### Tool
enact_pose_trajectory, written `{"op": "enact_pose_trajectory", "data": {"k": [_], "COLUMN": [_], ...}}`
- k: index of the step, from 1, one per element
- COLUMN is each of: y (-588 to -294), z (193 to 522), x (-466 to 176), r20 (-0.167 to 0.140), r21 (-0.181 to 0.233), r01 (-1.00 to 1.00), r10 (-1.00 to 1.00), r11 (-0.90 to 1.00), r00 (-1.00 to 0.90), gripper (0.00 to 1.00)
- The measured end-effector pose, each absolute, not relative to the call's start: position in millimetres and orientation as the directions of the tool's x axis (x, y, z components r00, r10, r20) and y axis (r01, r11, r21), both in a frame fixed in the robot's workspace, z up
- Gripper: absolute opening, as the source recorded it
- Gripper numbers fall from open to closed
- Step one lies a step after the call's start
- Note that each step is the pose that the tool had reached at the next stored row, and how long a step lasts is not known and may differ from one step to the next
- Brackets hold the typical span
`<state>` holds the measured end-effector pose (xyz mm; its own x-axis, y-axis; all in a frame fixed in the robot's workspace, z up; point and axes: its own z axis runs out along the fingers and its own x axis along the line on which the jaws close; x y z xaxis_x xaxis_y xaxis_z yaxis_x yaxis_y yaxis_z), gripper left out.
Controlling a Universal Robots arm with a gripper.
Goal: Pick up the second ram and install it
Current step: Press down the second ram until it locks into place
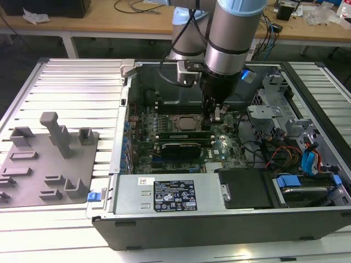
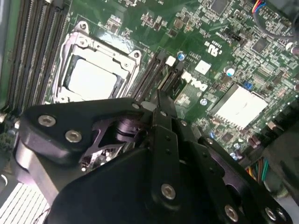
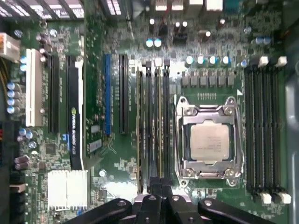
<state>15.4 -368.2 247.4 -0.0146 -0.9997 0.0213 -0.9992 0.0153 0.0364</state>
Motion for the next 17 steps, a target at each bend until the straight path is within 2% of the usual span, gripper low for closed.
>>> {"op": "enact_pose_trajectory", "data": {"k": [6,17], "y": [-367,-369], "z": [230,232], "x": [15,18], "r20": [0.018,0.012], "r21": [0.036,0.034], "r01": [-0.999,-0.999], "r10": [-1.000,-1.000], "r11": [0.013,0.011], "r00": [-0.013,-0.011], "gripper": [0.11,0.11]}}
